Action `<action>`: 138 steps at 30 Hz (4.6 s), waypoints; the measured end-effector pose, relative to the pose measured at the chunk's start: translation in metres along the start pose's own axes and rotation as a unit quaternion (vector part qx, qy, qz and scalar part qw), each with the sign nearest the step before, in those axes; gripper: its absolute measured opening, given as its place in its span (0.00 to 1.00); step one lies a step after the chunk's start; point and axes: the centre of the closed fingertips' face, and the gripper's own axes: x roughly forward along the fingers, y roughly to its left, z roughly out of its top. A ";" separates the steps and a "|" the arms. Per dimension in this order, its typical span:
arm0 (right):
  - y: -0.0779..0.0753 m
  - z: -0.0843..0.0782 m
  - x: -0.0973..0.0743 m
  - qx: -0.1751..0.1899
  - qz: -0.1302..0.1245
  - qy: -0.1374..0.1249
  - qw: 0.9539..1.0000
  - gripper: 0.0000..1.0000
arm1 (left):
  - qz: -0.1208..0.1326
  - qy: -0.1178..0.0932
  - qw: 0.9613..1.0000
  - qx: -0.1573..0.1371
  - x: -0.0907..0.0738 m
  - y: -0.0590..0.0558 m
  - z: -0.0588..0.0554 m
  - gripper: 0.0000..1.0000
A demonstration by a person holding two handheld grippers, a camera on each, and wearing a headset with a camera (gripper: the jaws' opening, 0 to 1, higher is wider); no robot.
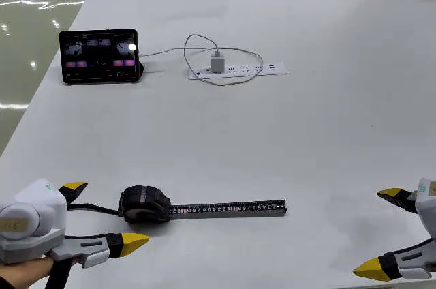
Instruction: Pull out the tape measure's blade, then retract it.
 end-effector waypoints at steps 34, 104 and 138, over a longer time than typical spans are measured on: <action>-0.008 0.056 0.043 -0.150 0.062 0.051 0.985 0.99 | 0.188 -0.033 0.972 -0.138 0.048 0.015 -0.006 0.99; 0.016 0.078 0.118 -0.247 0.129 0.129 0.952 0.12 | 0.231 -0.076 0.962 -0.127 0.064 0.024 -0.012 0.67; 0.014 0.079 0.120 -0.237 0.127 0.164 0.949 0.09 | 0.214 -0.070 0.963 -0.148 0.063 0.023 -0.013 0.62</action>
